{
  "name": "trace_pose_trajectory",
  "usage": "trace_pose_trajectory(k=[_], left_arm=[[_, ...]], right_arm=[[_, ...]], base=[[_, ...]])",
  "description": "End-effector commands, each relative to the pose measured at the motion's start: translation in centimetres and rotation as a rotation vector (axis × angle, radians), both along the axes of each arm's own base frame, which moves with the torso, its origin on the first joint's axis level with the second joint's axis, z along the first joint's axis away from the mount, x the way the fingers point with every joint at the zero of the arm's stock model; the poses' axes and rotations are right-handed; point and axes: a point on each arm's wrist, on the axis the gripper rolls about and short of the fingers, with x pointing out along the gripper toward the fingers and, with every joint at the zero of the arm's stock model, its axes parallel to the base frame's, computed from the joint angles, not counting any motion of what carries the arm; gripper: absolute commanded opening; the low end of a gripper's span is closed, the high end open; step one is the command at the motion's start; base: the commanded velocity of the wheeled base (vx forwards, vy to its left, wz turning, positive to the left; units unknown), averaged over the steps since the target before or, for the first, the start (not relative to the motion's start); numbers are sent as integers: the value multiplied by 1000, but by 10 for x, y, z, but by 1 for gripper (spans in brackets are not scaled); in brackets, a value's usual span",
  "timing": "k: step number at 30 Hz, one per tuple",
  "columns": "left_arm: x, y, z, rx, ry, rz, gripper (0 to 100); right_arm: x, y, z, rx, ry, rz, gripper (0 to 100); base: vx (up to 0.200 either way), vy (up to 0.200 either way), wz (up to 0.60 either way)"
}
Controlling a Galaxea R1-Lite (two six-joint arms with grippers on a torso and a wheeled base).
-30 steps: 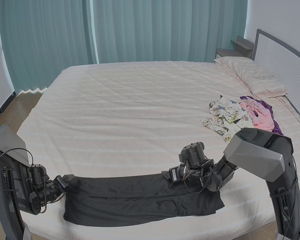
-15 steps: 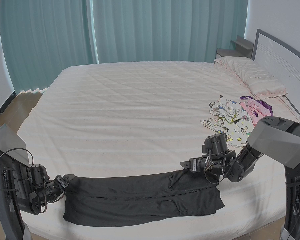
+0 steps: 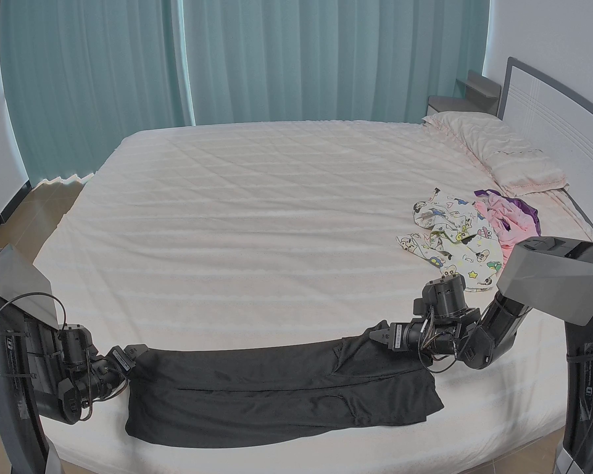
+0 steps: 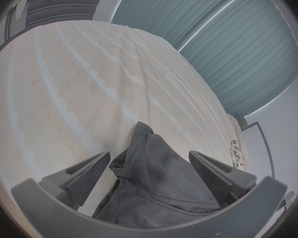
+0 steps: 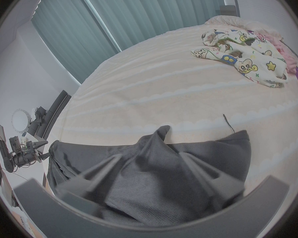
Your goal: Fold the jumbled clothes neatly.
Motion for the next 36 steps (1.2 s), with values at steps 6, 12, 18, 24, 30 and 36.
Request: trace_pose_trajectory(k=[6, 12, 18, 24, 30, 36], left_arm=[[1, 0, 1, 0, -16, 1, 100], [1, 0, 1, -1, -16, 2, 100], [0, 0, 1, -2, -14, 0, 100], [0, 0, 1, -2, -14, 0, 100], [0, 0, 1, -3, -13, 0, 100], [1, 0, 1, -1, -14, 0, 100]], right_arm=[[1, -11, -9, 41, 50, -71, 0], [-7, -14, 3, 67, 58, -93, 0], [-5, -23, -2, 63, 68, -116, 0], [-2, -19, -7, 90, 30, -97, 100], [2, -18, -18, 142, 19, -40, 100], [2, -23, -20, 209, 57, 36, 100]], base=[[0, 0, 0], [0, 0, 0], [0, 0, 0], [0, 0, 0], [0, 0, 0], [0, 0, 0]])
